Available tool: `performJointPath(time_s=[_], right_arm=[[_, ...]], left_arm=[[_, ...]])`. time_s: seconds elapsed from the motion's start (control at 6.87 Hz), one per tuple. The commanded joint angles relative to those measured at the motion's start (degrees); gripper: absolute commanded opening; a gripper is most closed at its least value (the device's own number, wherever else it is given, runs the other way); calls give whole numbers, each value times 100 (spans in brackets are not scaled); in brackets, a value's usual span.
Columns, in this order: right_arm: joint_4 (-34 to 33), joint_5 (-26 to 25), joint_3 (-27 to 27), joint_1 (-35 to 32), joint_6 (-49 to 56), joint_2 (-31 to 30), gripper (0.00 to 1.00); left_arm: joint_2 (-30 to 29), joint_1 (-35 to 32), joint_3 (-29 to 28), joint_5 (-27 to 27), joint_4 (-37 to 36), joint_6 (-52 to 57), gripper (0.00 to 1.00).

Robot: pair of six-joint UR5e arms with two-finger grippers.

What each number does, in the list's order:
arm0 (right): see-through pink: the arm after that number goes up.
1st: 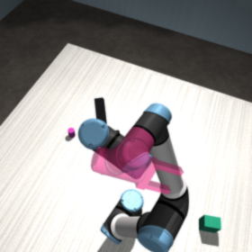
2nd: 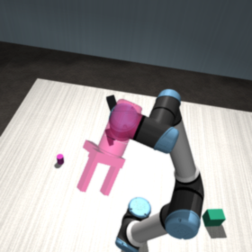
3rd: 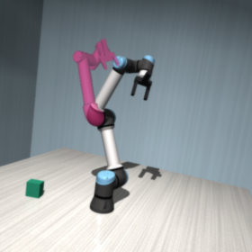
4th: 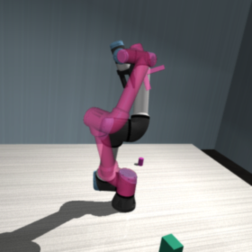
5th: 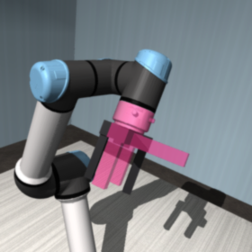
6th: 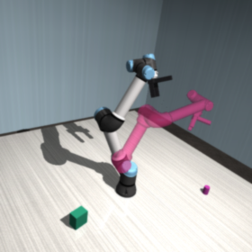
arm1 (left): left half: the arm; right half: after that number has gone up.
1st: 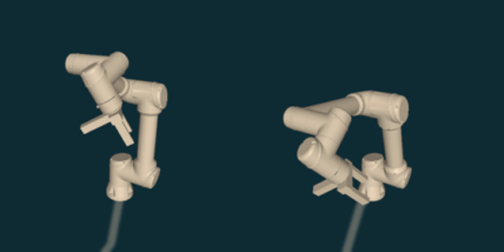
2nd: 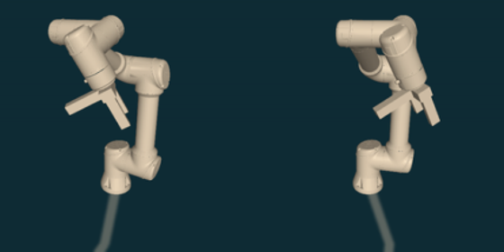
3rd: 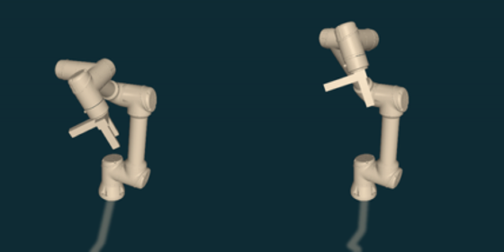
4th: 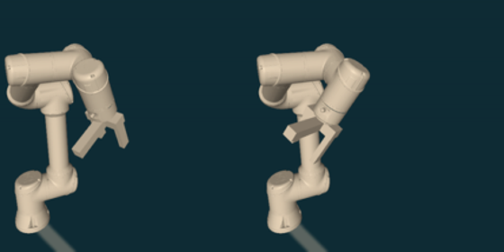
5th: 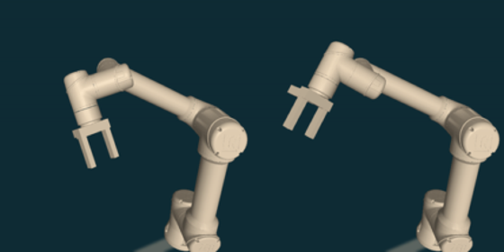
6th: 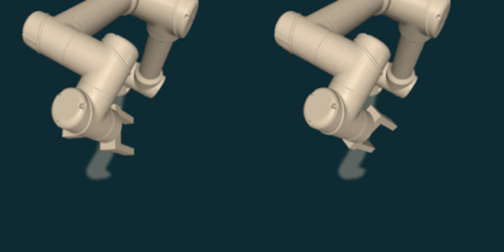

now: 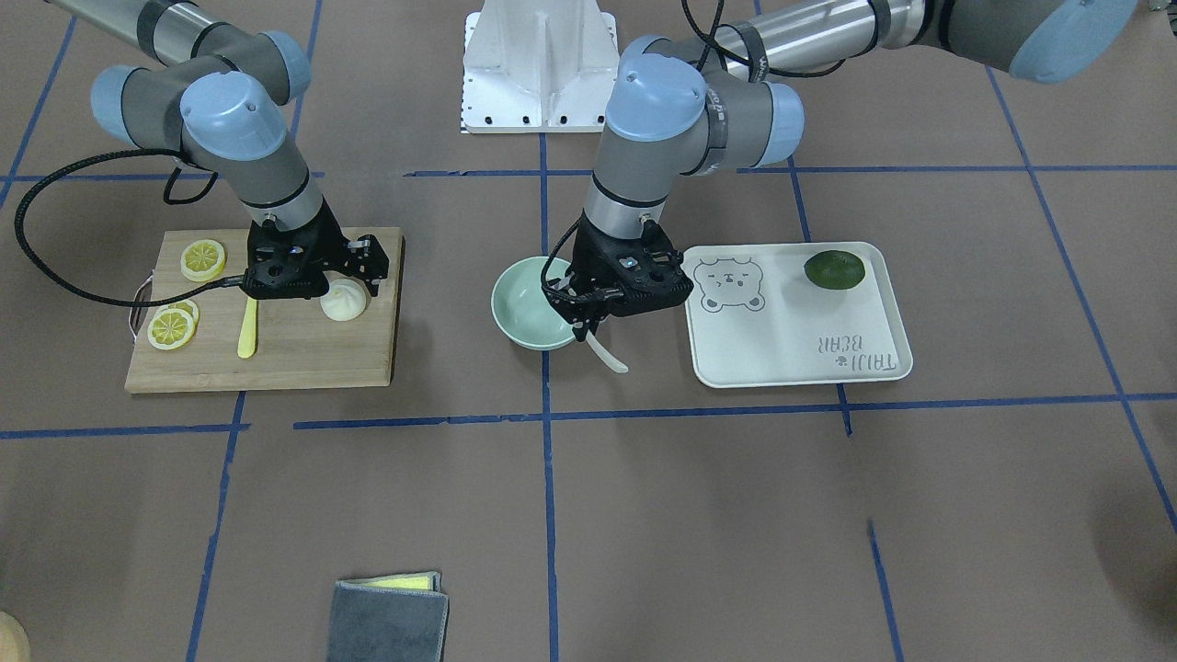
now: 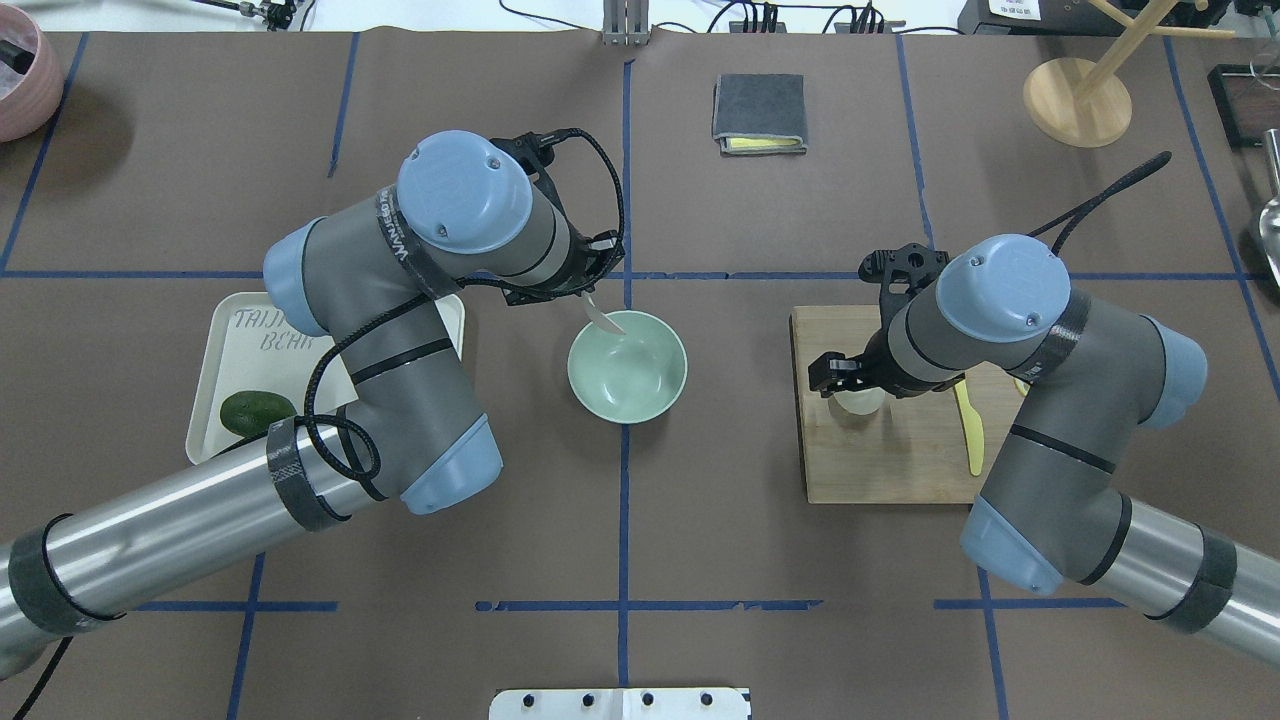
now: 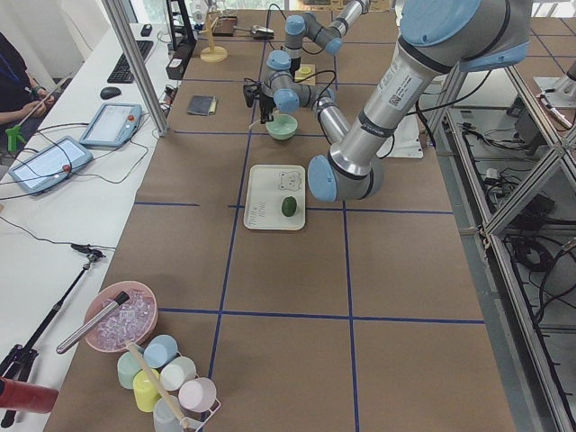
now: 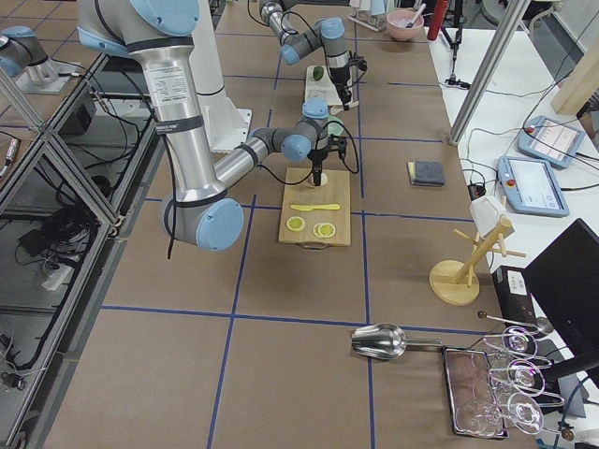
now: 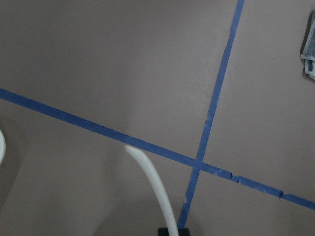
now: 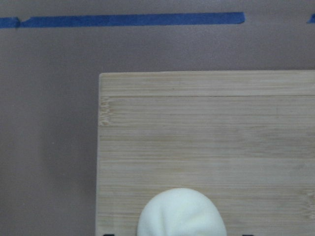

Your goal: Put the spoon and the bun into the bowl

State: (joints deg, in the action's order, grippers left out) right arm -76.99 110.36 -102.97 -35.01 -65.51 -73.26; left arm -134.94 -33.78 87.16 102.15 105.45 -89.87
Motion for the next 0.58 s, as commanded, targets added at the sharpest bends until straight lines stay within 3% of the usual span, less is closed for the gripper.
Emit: performJointPath(time_s=[0.0,0.15,0.29,0.44], right_arm=[[0,-5,5,3,3,22,44],[9,-14,-4,-23,12,5,10],[9,-14,-13,-58,12,5,0],[0,12,-48,-137,12,22,0]], left_arm=[[-6,73,-33,-46,28,-4,0],[-6,108,-59,-46,28,-13,0],[-6,169,-85,-46,37,-82,0],[-15,187,-111,-54,80,-109,0]])
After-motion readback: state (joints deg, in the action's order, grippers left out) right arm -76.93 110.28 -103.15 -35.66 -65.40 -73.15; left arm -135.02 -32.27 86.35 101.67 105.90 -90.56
